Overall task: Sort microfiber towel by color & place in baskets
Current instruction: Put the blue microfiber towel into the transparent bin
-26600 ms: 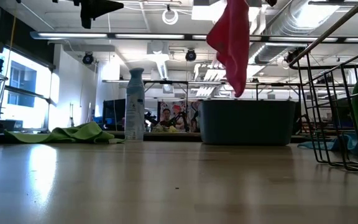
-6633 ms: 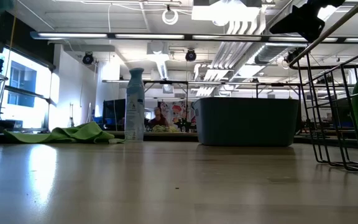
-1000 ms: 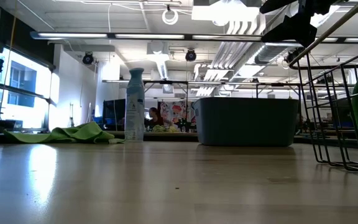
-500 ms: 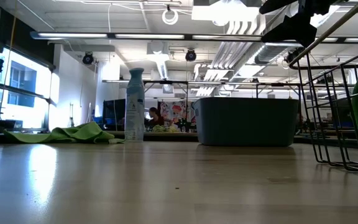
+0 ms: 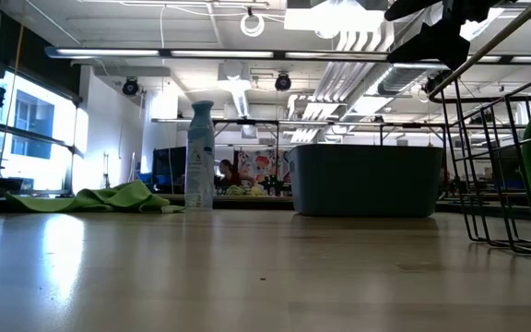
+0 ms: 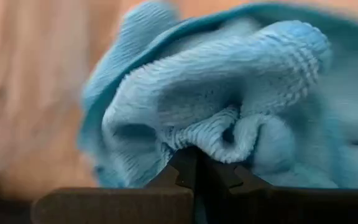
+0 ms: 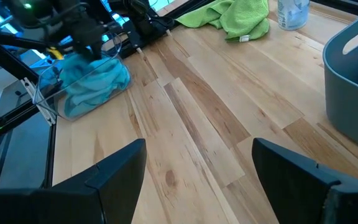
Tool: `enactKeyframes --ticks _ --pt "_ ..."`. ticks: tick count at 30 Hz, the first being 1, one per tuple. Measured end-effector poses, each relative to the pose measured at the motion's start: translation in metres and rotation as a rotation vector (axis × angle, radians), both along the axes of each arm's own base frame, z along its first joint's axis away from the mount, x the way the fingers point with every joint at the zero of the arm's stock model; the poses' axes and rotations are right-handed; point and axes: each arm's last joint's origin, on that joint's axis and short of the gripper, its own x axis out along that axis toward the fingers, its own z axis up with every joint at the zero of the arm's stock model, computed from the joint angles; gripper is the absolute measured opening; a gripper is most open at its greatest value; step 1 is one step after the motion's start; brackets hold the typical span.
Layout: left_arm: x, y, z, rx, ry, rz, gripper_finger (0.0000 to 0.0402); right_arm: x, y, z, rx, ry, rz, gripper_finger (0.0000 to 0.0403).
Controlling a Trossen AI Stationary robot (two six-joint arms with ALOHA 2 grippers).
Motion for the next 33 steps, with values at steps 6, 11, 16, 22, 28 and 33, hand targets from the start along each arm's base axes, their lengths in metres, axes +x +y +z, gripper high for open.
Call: enactKeyframes --ticks 6,11,16,22,28,33 --pt "-0.004 0.008 -0.013 0.054 0.011 0.062 0.0000 0.000 0.000 0.000 0.005 0.001 -0.003 0.0288" --pt "0.000 0.007 -0.012 0.033 -0.020 0.068 0.0000 0.000 0.000 0.000 0.006 0.004 -0.005 0.0288" --pt "0.001 0.006 -0.010 -0.001 -0.028 0.040 0.0000 0.000 -0.001 0.000 -0.003 0.003 -0.017 0.0288" --pt "0.000 0.007 -0.007 -0.030 -0.041 0.038 0.0000 0.000 -0.002 0.000 -0.003 0.002 -0.023 0.0288" --pt "0.000 0.008 -0.001 -0.088 -0.069 0.036 0.0003 0.000 -0.002 0.000 -0.004 0.002 -0.024 0.0288" --pt "-0.002 0.009 0.006 -0.130 -0.059 0.019 0.0006 0.000 -0.002 0.000 -0.003 0.002 -0.027 0.0288"
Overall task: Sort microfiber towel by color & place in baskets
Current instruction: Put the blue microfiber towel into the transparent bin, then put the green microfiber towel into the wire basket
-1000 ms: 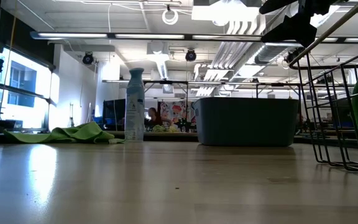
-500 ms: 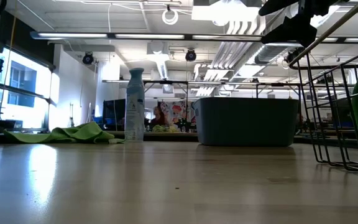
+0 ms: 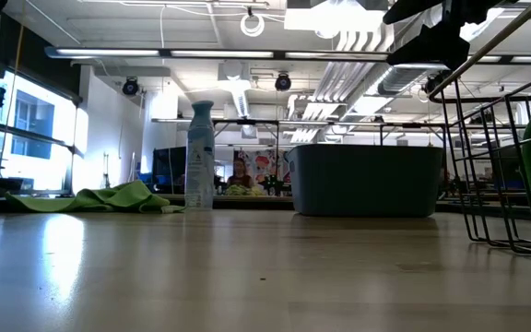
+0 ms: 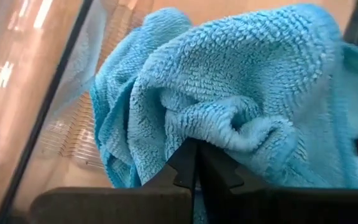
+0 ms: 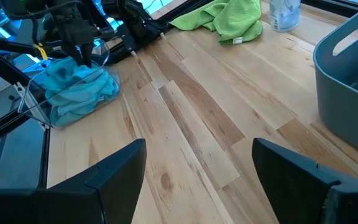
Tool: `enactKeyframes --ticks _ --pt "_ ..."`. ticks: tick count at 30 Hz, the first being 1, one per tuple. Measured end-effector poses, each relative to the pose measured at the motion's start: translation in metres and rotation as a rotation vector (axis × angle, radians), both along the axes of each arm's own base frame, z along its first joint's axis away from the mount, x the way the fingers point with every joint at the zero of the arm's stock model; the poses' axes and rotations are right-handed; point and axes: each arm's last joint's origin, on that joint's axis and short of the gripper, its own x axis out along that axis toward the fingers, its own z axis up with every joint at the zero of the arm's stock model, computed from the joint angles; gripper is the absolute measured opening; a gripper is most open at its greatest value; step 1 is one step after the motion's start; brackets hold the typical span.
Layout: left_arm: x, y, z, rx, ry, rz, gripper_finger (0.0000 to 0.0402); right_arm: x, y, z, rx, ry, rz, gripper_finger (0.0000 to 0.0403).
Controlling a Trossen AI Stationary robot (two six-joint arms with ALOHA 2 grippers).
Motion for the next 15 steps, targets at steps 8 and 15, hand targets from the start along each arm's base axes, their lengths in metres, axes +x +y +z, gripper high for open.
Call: enactKeyframes --ticks 8,15 --pt "-0.001 0.002 0.034 0.021 -0.028 -0.074 0.0005 0.000 0.000 0.000 -0.001 0.000 -0.002 0.0288" --pt "-0.002 0.003 0.058 0.043 -0.043 -0.122 0.0005 0.000 0.000 0.000 0.006 -0.002 -0.006 0.0288"
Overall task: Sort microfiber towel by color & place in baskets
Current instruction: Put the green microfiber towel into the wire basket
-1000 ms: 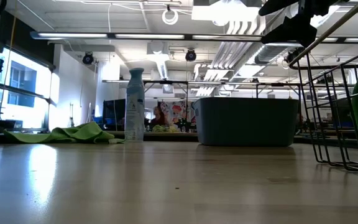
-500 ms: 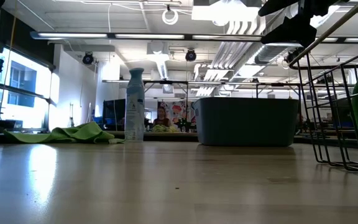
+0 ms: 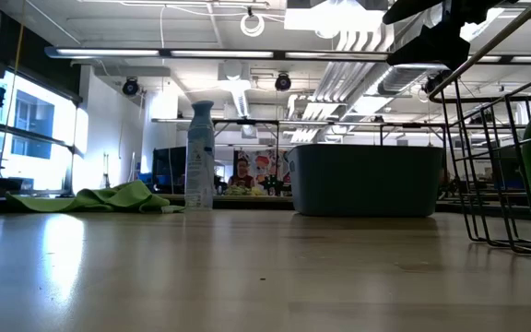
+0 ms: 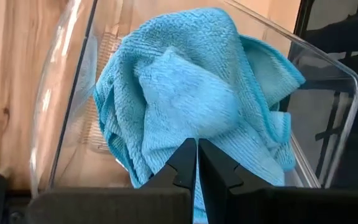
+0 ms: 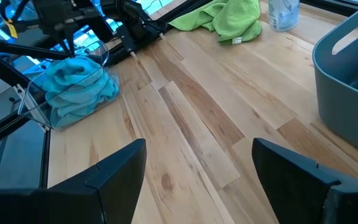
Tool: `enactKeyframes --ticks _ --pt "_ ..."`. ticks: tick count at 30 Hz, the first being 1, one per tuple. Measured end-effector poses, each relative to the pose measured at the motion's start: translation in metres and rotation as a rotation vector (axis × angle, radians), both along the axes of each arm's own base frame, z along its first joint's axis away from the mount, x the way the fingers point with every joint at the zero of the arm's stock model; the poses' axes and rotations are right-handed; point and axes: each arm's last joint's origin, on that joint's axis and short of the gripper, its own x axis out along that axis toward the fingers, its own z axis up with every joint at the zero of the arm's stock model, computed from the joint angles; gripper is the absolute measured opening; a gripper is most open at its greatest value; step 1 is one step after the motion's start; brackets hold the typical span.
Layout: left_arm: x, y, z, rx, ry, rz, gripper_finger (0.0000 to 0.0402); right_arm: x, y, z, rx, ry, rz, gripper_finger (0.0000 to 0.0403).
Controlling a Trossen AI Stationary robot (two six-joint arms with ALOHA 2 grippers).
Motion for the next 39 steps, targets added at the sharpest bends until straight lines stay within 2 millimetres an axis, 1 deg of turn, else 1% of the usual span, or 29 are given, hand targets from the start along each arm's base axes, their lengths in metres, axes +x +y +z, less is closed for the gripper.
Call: enactKeyframes --ticks 4,7,11,14,18,20,23,26,29,33,36,39 --pt "0.000 0.001 0.010 0.000 -0.002 0.000 0.0005 0.000 0.000 0.000 0.006 -0.001 -0.003 0.0288" --pt "0.001 0.000 0.019 -0.007 -0.044 0.013 0.0005 0.000 0.000 0.000 0.006 -0.001 -0.003 0.0288" --pt "0.005 0.000 0.035 0.017 -0.169 0.056 0.0005 0.000 0.000 0.000 0.007 -0.001 -0.003 0.0288" --pt "0.011 0.002 0.048 0.052 -0.309 0.147 0.0005 0.000 0.000 0.000 0.007 -0.001 -0.003 0.0288" --pt "0.024 0.006 0.063 0.079 -0.487 0.256 0.0005 0.000 0.000 0.000 0.006 -0.001 -0.003 0.0288" --pt "0.033 0.007 0.069 0.092 -0.570 0.290 0.0005 0.000 0.000 0.000 0.005 -0.001 -0.002 0.0288" --pt "0.051 0.008 0.074 0.124 -0.676 0.326 0.0005 0.000 0.000 0.000 0.000 0.000 0.001 0.0288" --pt "0.071 0.010 0.076 0.170 -0.745 0.352 0.0012 0.000 0.000 0.000 -0.005 0.001 0.004 0.0288" --pt "0.090 0.013 0.076 0.209 -0.794 0.367 0.0034 0.000 0.000 0.000 -0.007 0.004 0.015 0.0288" --pt "0.110 0.024 0.079 0.245 -0.799 0.367 0.0086 0.000 0.001 0.000 -0.007 0.008 0.036 0.0288" --pt "0.118 0.039 0.091 0.297 -0.780 0.370 0.0132 0.000 0.001 0.000 -0.013 0.012 0.050 0.0288" --pt "0.123 0.056 0.110 0.348 -0.764 0.376 0.0178 0.000 0.001 0.000 -0.033 0.017 0.070 0.0288"
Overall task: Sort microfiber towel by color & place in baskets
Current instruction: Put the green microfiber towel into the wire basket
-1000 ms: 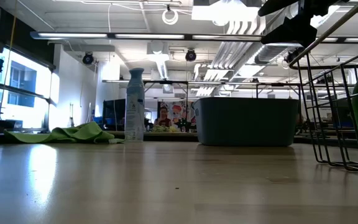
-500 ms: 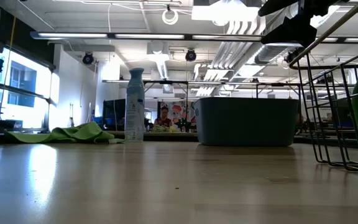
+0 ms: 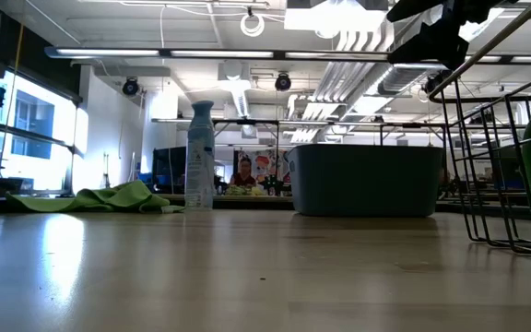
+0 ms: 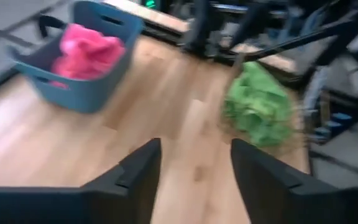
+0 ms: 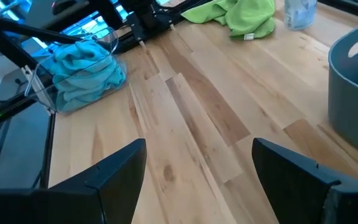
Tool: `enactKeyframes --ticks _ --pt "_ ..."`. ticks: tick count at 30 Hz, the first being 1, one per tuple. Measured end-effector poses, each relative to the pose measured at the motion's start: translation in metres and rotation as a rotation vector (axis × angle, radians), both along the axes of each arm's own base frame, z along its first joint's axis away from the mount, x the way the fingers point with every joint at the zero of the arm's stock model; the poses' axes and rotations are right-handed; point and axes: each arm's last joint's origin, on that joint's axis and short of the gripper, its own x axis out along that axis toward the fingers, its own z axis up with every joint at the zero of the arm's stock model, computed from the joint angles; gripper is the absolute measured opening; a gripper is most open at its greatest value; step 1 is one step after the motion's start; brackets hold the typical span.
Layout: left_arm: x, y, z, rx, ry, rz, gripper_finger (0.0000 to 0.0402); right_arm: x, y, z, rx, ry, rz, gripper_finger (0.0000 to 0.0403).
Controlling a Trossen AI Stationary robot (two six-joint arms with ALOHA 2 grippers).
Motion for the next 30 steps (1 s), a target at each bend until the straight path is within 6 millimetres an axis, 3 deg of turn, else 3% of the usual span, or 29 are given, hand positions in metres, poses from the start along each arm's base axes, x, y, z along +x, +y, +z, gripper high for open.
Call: enactKeyframes --ticks 5,9,15,24,27,30 --pt "-0.003 0.032 0.018 0.103 0.144 0.095 0.0240 0.001 -0.002 0.000 -0.023 0.003 0.003 0.0288" --pt "-0.010 0.060 0.008 0.112 0.304 0.257 0.0268 0.003 -0.009 0.000 -0.023 0.004 -0.034 0.0288" --pt "-0.020 0.100 -0.039 0.033 0.530 0.459 0.0276 0.006 -0.026 0.000 -0.030 0.006 -0.115 0.0288" --pt "-0.042 0.142 -0.140 -0.149 0.700 0.606 0.0276 0.009 -0.060 0.000 -0.018 0.003 -0.284 0.0288" --pt "-0.049 0.152 -0.160 -0.201 0.674 0.656 0.0276 0.009 -0.072 0.002 0.012 -0.028 -0.356 0.0288" --pt "-0.055 0.163 -0.166 -0.174 0.673 0.664 0.0276 0.009 -0.083 0.004 0.028 -0.057 -0.416 0.0288"
